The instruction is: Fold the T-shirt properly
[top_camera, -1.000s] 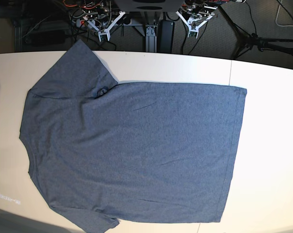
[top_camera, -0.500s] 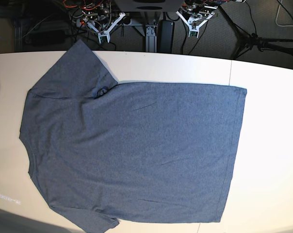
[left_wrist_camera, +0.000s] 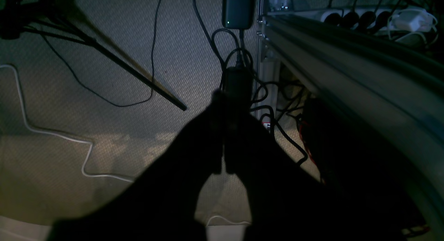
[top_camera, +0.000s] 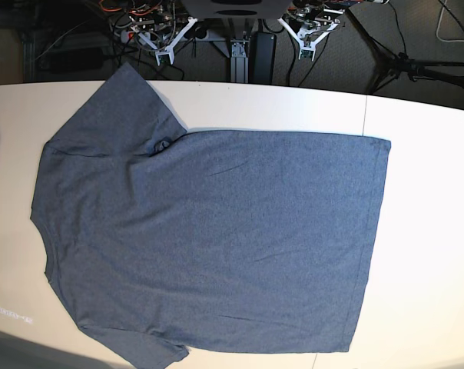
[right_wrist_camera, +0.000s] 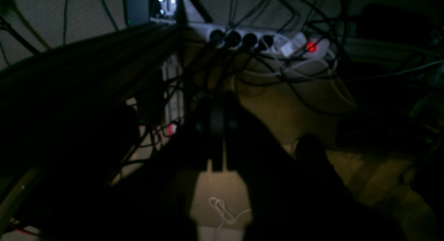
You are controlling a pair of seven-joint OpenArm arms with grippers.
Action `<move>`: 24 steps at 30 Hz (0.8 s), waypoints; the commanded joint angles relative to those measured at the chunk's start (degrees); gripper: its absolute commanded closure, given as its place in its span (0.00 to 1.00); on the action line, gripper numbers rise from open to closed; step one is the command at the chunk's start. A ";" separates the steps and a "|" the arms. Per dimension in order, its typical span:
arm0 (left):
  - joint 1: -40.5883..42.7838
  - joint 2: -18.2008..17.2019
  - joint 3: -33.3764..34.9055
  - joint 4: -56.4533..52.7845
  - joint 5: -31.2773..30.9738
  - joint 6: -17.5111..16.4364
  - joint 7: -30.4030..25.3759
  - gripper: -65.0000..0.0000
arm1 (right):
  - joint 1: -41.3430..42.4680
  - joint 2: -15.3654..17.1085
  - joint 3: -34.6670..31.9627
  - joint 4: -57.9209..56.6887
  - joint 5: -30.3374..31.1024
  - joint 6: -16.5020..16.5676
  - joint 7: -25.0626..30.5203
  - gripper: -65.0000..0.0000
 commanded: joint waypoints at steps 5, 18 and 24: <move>1.99 -1.18 0.07 0.17 -0.09 -4.72 -2.93 1.00 | -1.18 1.29 -0.26 0.96 -0.20 2.27 0.44 1.00; 15.21 -9.66 0.07 12.81 -0.09 -17.16 -14.27 1.00 | -17.55 11.41 -19.52 22.47 -0.13 3.13 0.85 1.00; 23.45 -13.90 0.07 26.73 -0.09 -17.14 -14.60 1.00 | -27.17 17.53 -21.55 37.64 -0.11 3.13 0.79 1.00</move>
